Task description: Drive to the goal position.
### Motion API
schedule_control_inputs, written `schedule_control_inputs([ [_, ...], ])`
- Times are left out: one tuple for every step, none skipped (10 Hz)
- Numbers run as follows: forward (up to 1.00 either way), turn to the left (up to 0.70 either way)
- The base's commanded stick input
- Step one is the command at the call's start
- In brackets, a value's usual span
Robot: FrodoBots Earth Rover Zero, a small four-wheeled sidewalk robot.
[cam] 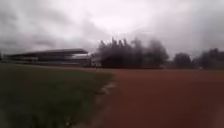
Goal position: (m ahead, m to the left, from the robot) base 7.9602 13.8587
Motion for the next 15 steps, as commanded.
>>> schedule_control_inputs([
  [0.70,-0.35],
  [0.70,-0.13],
  [0.70,0.00],
  [0.70,0.00],
  [0.70,-0.08],
  [0.70,-0.28],
  [0.70,-0.35],
  [0.70,-0.35],
  [0.70,-0.33],
  [0.70,-0.29],
  [0.70,-0.13],
  [0.70,0.00],
  [0.70,0.00],
  [0.70,0.00],
  [0.70,0.00],
])
